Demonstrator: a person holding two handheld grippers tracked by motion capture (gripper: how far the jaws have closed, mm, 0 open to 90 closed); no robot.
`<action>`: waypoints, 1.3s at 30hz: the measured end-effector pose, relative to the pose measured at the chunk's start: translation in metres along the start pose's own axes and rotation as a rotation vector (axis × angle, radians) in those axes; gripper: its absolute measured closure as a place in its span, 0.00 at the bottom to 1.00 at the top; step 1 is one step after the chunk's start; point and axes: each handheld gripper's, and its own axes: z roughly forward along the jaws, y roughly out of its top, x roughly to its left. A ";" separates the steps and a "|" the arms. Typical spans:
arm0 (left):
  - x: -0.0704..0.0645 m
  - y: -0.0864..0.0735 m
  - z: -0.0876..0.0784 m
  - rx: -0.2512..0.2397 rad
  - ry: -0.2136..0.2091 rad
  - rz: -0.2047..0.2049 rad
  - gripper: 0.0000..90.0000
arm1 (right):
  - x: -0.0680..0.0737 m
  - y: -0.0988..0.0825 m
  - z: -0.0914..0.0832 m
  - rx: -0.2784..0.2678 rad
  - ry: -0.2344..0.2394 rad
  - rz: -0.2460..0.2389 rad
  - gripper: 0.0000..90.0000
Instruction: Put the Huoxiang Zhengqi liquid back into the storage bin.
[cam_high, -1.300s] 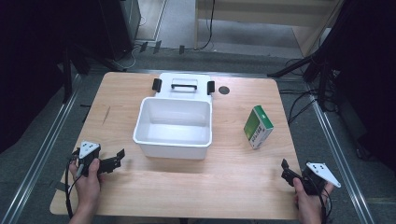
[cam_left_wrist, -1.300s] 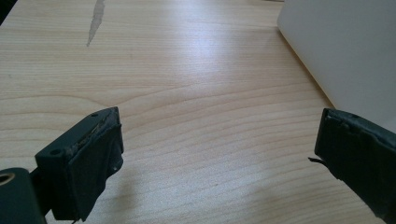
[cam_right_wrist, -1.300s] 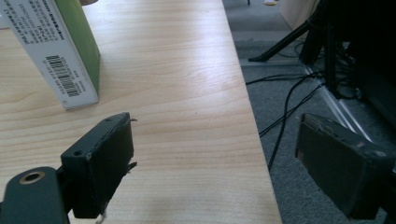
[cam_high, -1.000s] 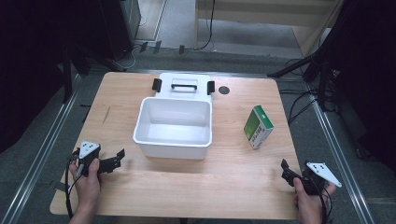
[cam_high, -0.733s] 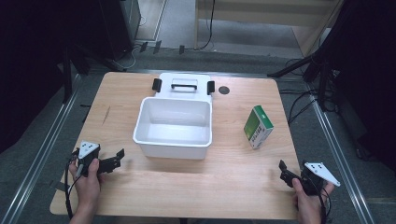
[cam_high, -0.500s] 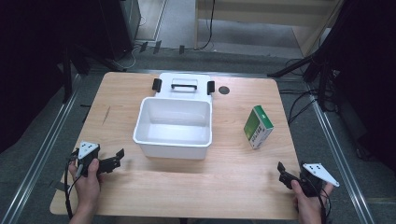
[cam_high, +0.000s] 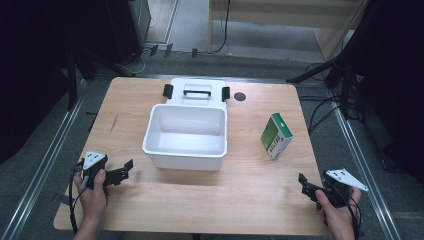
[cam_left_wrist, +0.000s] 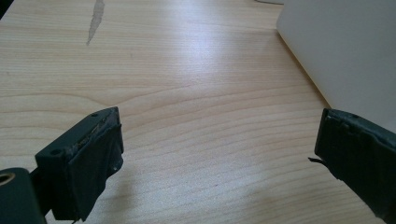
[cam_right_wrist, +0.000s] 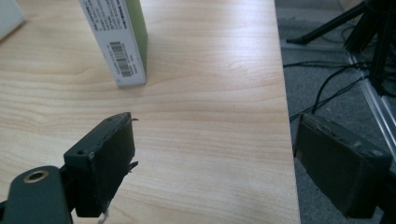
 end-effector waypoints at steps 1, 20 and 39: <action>0.000 0.000 0.000 -0.002 -0.002 -0.006 0.02 | 0.000 0.003 0.000 0.020 0.000 -0.009 0.14; 0.002 0.000 0.000 0.000 -0.008 -0.014 0.02 | 0.030 0.074 0.008 0.410 0.010 -0.296 0.14; 0.002 0.000 0.000 0.001 -0.008 -0.016 0.02 | 0.054 0.124 0.025 0.669 0.076 -0.341 0.14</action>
